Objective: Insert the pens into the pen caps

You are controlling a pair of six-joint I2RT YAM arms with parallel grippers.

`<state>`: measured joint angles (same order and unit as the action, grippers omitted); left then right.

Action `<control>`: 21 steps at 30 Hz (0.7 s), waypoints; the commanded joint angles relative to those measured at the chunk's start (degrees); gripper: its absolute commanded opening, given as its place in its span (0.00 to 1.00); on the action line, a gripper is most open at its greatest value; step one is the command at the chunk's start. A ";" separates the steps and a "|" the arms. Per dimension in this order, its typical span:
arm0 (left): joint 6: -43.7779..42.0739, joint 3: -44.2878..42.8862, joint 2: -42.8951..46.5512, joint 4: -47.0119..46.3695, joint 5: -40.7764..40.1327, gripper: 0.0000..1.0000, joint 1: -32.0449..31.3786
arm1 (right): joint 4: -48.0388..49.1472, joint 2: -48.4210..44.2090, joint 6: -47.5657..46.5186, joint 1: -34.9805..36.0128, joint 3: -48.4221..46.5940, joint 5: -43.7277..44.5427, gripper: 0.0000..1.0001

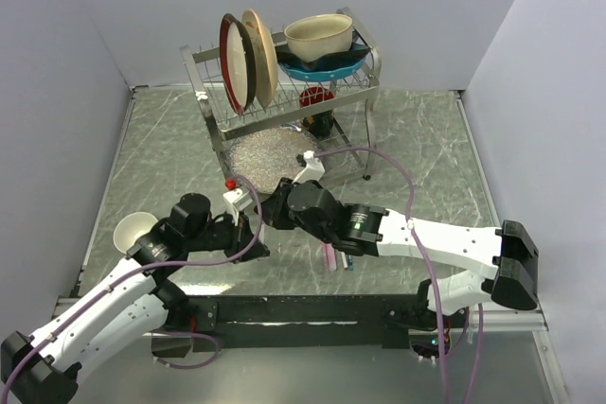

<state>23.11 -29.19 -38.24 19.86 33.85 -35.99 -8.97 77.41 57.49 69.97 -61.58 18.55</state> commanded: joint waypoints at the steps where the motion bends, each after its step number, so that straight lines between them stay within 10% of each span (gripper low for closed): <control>1: -0.17 -7.46 0.45 -20.56 -7.66 0.01 2.06 | -6.50 -2.51 -1.24 8.51 6.29 -23.03 0.00; 21: -3.60 -13.09 -2.28 -13.62 -8.71 0.01 2.06 | -7.56 -1.38 -5.99 11.58 10.34 -30.14 0.00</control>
<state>18.87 -34.13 -40.25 28.86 38.24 -36.36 -3.27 72.69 49.63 71.68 -55.86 15.49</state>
